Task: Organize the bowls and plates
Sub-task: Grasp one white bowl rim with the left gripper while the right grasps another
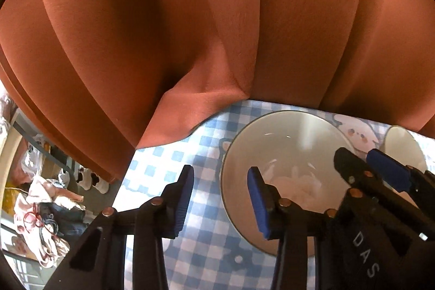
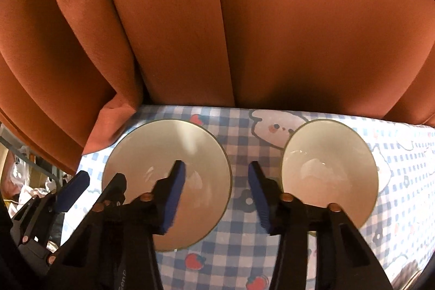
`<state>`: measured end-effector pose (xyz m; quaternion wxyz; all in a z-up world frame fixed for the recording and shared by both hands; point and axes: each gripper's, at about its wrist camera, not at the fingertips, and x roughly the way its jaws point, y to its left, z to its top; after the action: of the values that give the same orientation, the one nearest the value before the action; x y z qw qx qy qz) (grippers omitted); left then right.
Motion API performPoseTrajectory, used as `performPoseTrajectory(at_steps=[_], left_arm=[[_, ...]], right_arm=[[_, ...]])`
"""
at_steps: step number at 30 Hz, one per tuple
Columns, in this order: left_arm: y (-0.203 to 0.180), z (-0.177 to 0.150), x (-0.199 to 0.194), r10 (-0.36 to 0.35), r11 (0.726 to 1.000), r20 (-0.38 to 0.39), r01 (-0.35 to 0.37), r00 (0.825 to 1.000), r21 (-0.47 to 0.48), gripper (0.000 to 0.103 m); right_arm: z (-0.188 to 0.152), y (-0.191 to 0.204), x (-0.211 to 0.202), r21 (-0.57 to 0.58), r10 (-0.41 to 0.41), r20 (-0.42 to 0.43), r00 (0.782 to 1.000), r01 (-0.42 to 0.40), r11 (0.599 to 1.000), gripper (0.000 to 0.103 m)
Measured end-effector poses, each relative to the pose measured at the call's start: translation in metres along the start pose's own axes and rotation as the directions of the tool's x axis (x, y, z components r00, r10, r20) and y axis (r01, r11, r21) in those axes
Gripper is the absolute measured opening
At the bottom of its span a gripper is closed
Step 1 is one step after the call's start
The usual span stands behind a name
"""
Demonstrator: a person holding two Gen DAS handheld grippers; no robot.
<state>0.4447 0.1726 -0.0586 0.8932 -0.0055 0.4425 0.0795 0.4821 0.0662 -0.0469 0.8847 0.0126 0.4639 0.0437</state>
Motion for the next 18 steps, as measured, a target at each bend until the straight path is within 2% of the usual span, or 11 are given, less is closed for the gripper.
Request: performPoseTrajectory(at_steps=[4,7,12,18], left_arm=[[-0.001,0.003,0.012,-0.030,1.000,-0.013,0.030,0.999,-0.004,0.035],[-0.001,0.002,0.019,-0.011,1.000,-0.010,0.011,1.000,-0.001,0.031],[-0.004,0.003,0.024,-0.045,0.999,-0.014,0.045,0.999,-0.002,0.018],[-0.004,0.005,0.026,-0.039,0.999,-0.041,0.038,0.998,-0.020,0.018]], right_arm=[[0.002,0.002,0.010,-0.023,-0.004,0.000,1.000,0.004,1.000,0.037],[0.002,0.001,0.021,-0.016,0.000,-0.013,1.000,0.000,1.000,0.029],[0.003,0.002,0.026,-0.042,-0.026,0.005,1.000,0.026,0.999,0.019],[0.006,0.000,0.025,-0.034,-0.010,-0.011,1.000,0.009,0.999,0.018]])
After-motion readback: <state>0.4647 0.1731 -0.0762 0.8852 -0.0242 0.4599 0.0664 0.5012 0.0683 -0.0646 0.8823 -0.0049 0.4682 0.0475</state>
